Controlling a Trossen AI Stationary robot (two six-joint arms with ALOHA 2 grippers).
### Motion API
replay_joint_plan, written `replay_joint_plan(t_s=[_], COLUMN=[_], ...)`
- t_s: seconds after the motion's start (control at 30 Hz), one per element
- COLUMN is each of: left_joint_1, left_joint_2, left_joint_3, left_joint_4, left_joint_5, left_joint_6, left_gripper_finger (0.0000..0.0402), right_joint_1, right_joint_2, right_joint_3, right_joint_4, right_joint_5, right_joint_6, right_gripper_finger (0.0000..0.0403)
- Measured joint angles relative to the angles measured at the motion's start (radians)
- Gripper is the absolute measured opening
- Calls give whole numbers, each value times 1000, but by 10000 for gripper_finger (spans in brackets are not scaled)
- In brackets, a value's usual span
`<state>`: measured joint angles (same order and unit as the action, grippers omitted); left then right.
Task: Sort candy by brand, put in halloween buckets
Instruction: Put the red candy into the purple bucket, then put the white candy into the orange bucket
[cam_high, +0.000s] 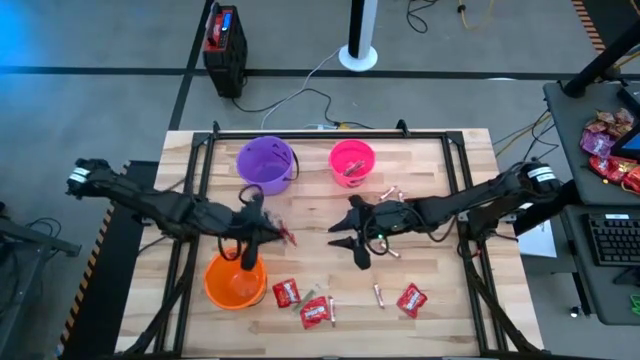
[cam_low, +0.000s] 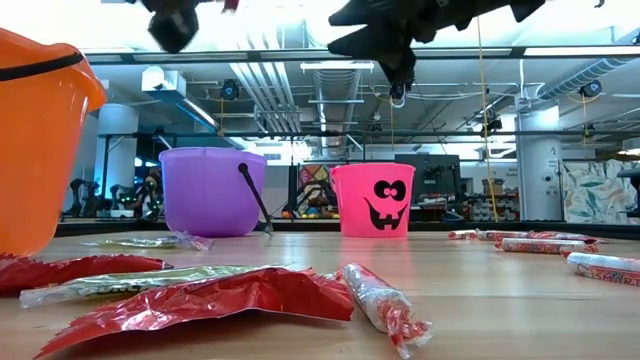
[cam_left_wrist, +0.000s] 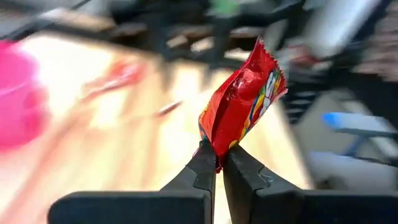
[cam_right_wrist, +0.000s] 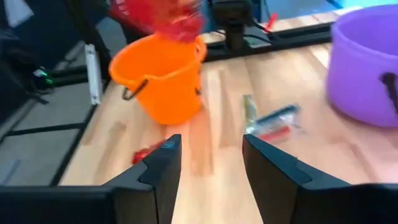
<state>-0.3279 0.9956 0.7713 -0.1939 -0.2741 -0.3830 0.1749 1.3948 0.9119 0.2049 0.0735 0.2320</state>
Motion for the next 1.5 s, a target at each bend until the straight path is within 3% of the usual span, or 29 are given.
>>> replay_joint_plan(t_s=[0.17, 0.3, 0.4, 0.53, 0.9, 1.17, 1.5], left_joint_1=[27, 96, 186, 334, 766, 821, 822], left_joint_2=[0, 34, 51, 61, 144, 233, 305], left_joint_3=[189, 316, 355, 355, 320, 313, 312], left_joint_4=[-494, -733, -823, -845, -758, -705, -701], left_joint_5=[-299, -377, -391, -338, -71, -34, -134], left_joint_6=[-88, -101, -66, 37, 365, 424, 489], left_gripper_finger=[0, 0, 0, 0, 0, 5, 116], right_joint_1=[-10, -20, -33, -54, -104, -118, -136], right_joint_2=[-18, -22, -23, -22, -22, -22, -22], right_joint_3=[1, 1, 1, 1, 1, 1, 1], right_joint_4=[2, -19, -37, -66, -130, -167, -201], right_joint_5=[8, 9, 8, 9, 8, 8, 6], right_joint_6=[-12, -20, -22, -23, -23, -22, -17], right_gripper_finger=[173, 173, 172, 172, 172, 171, 189])
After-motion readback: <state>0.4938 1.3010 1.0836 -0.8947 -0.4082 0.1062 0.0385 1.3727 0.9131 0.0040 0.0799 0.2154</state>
